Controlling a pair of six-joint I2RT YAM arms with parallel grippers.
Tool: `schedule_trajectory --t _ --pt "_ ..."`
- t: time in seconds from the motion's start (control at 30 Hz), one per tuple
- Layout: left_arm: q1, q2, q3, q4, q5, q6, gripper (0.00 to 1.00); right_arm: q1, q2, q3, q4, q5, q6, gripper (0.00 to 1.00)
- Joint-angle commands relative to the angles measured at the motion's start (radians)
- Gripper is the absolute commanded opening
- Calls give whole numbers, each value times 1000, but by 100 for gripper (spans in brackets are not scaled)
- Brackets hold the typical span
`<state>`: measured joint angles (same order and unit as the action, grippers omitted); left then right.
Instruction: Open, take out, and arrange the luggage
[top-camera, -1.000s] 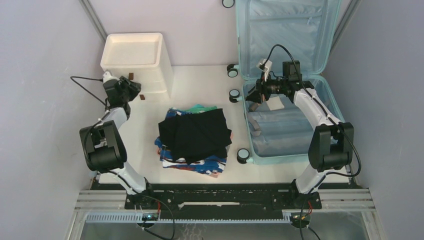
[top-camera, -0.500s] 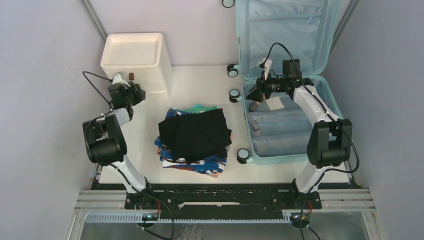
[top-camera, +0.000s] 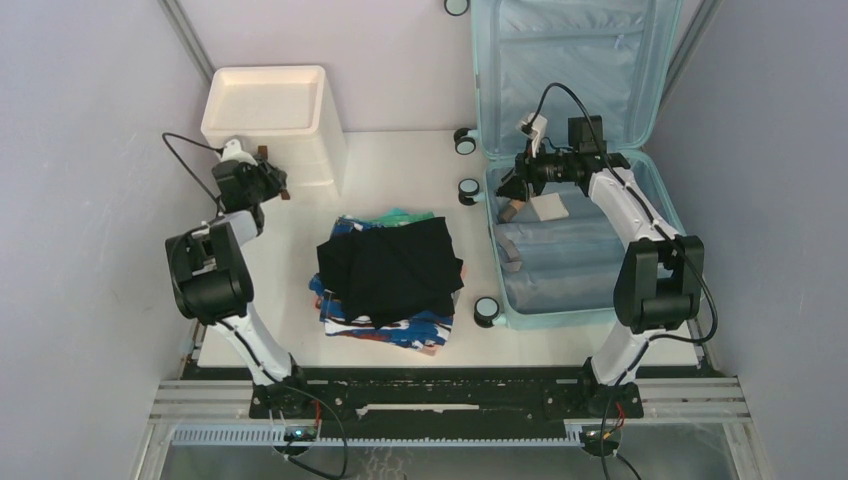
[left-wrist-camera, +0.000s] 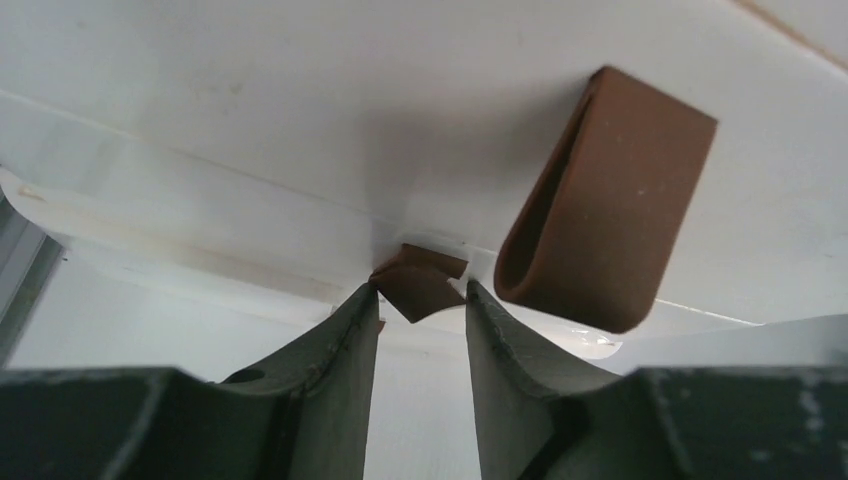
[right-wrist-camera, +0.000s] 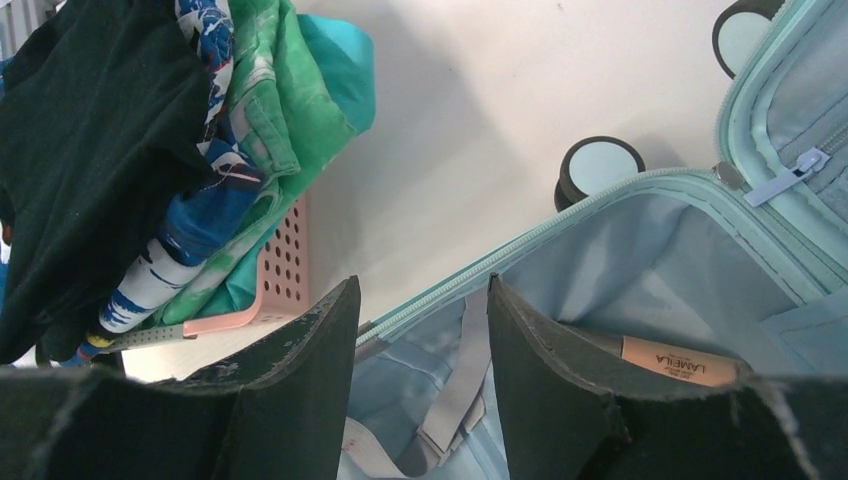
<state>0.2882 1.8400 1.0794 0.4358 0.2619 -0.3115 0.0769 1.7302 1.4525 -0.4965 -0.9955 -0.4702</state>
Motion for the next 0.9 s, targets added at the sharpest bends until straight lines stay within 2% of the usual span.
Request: schedule_trajectory --t 0.0,0.1,0.23,0.3,0.87 --pt "16 14 92 58 51 28 40 -6 8 50 1 -3 -19 58" --pt "17 20 101 58 81 36 34 -6 13 58 1 1 -19 57" --pt "21 34 108 58 121 26 8 -6 18 67 1 2 -19 57" --pt "22 29 100 61 127 25 1 -6 21 69 0 4 -22 58" --pt "28 -140 -106 67 147 68 0 -8 29 60 -5 3 -29 58"
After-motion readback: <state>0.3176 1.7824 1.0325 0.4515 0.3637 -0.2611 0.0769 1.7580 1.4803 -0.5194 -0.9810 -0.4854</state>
